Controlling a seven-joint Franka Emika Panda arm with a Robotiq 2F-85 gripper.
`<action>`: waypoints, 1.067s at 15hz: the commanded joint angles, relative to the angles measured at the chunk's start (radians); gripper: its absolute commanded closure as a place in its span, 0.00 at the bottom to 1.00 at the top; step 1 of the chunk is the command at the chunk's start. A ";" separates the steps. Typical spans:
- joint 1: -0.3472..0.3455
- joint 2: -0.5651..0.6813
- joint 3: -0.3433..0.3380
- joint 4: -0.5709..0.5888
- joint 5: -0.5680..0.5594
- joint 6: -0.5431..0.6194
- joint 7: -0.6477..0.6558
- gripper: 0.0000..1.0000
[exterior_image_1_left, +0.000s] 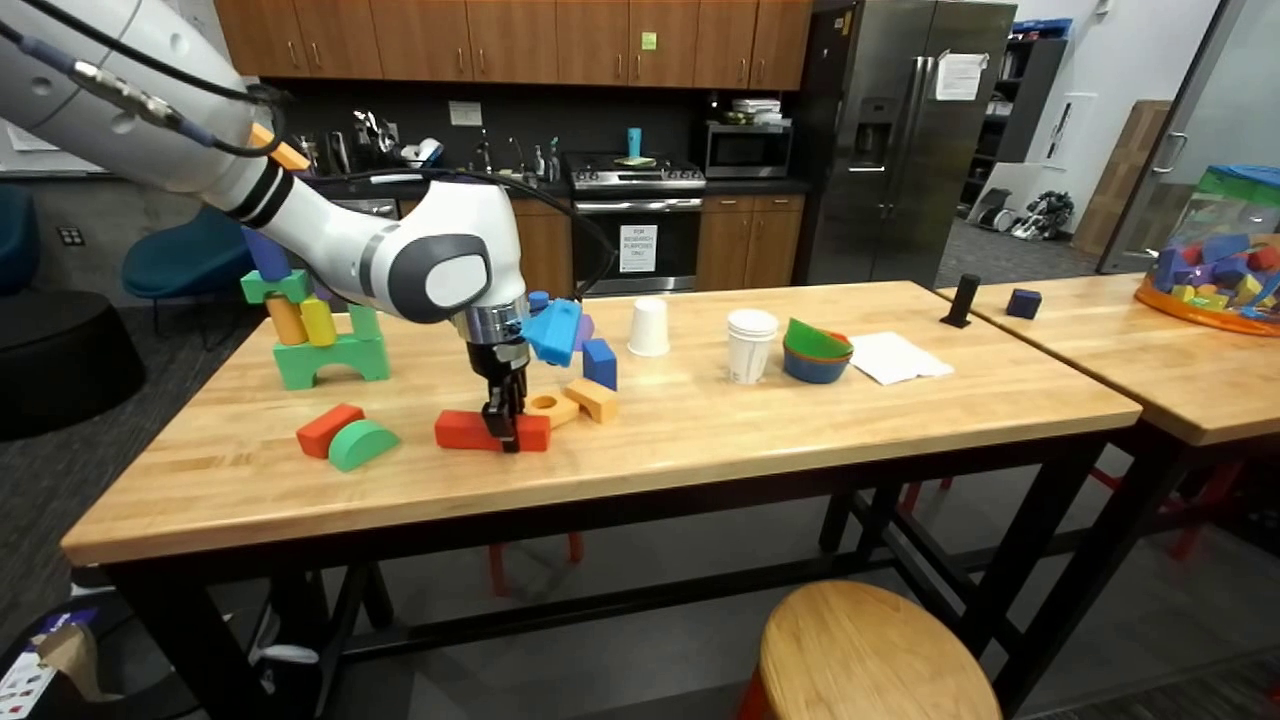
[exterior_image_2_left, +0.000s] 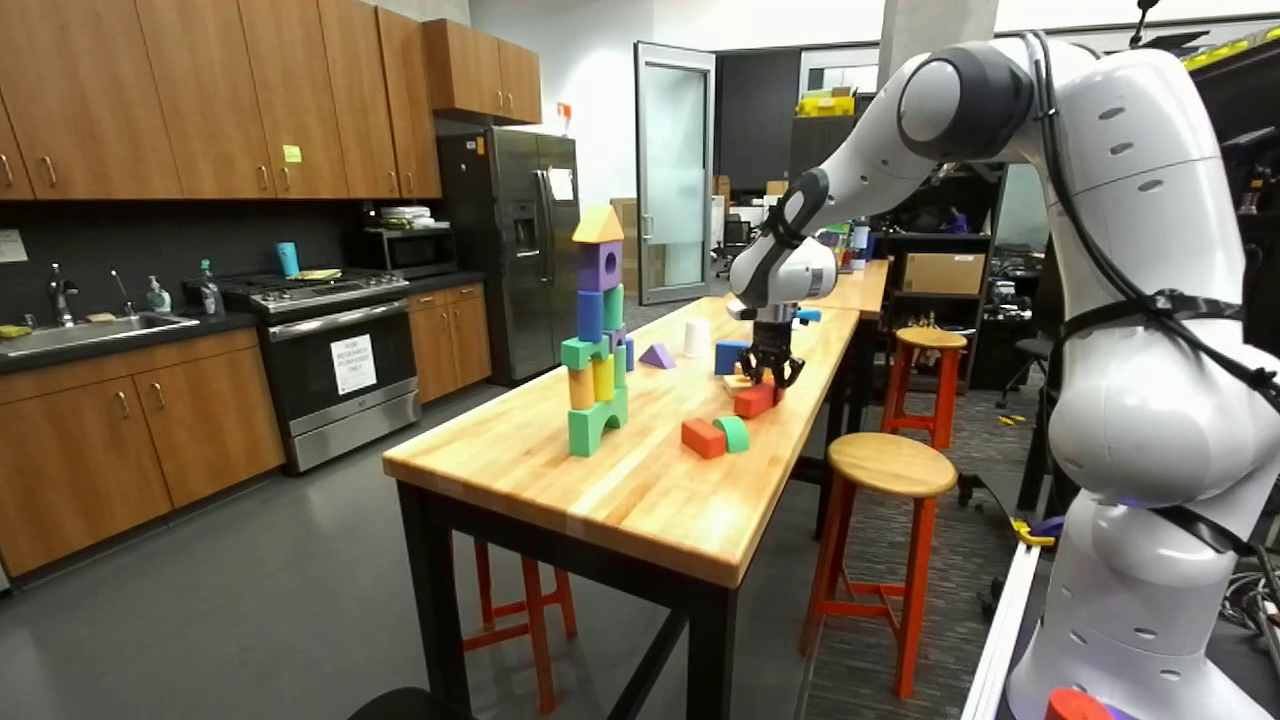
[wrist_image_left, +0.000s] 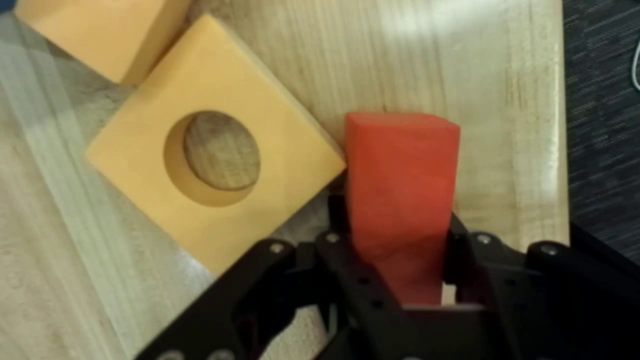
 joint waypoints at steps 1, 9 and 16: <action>-0.048 0.073 0.037 0.113 0.059 -0.005 -0.029 0.84; -0.072 0.189 0.041 0.289 0.021 -0.021 0.002 0.84; -0.068 0.047 0.061 0.178 0.005 -0.087 -0.053 0.84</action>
